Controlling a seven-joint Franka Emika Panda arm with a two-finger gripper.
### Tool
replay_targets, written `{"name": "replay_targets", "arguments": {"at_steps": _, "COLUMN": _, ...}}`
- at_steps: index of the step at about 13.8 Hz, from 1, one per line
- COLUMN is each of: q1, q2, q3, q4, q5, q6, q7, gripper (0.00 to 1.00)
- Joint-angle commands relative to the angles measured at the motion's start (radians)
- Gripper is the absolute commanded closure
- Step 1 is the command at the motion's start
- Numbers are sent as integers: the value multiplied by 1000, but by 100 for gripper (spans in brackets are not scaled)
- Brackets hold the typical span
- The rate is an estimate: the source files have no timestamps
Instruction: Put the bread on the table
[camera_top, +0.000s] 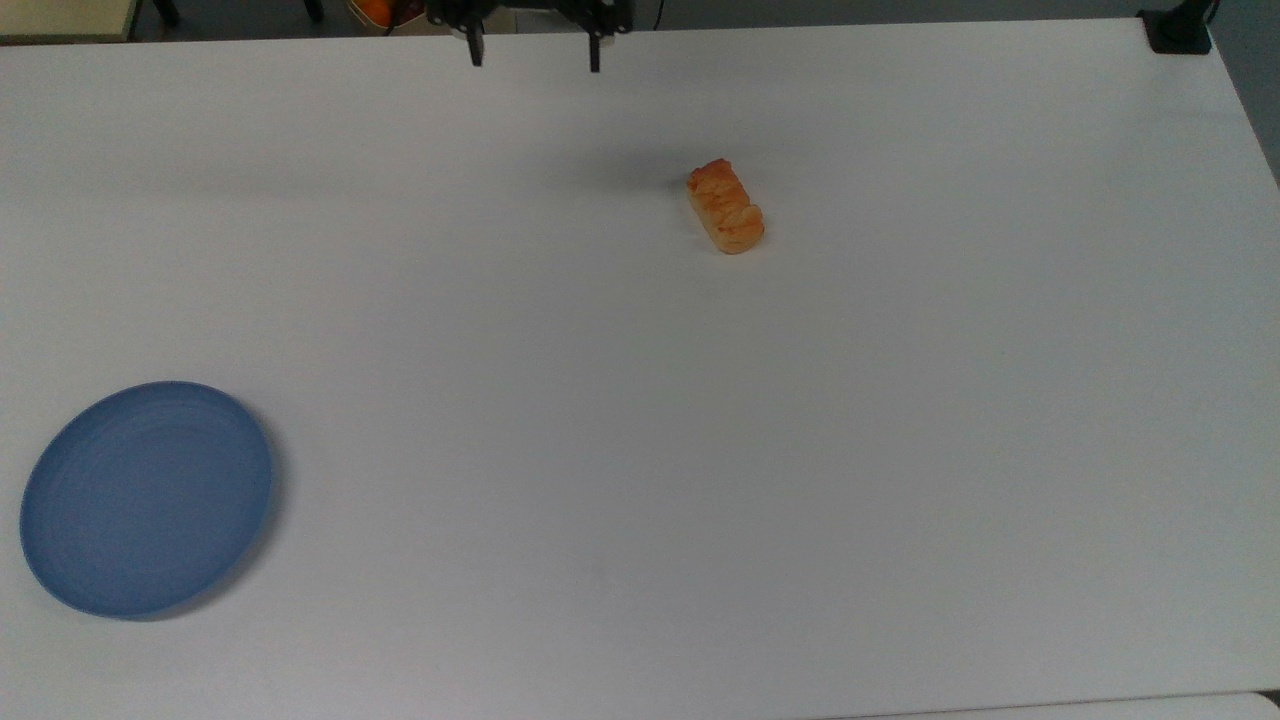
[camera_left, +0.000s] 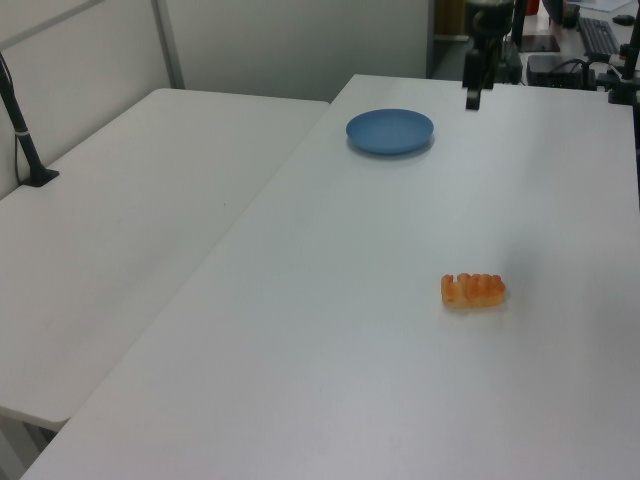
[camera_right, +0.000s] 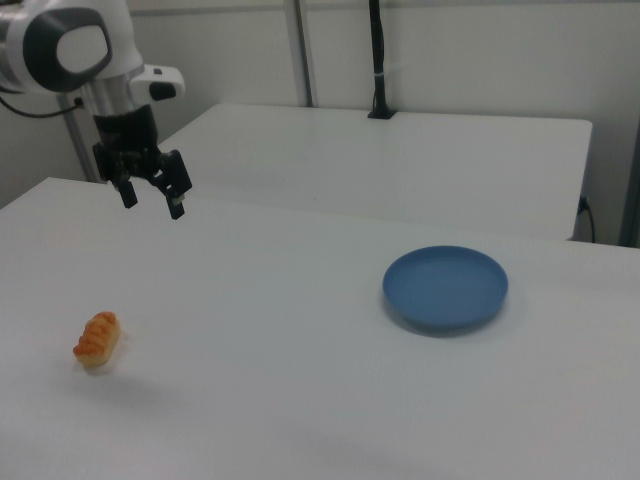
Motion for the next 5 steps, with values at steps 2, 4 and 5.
{"name": "replay_targets", "arguments": {"at_steps": 2, "q1": -52, "q2": -12, "q3": -24, "q4": 111, "q5": 5, "q6": -148, "q7": -116, "gripper": 0}}
{"name": "replay_targets", "arguments": {"at_steps": 4, "q1": -52, "q2": -12, "q3": -26, "q4": 115, "q5": 3, "q6": -146, "q7": -113, "gripper": 0}}
{"name": "replay_targets", "arguments": {"at_steps": 5, "q1": -52, "q2": -12, "q3": -26, "q4": 115, "q5": 3, "q6": -149, "q7": -113, "gripper": 0}}
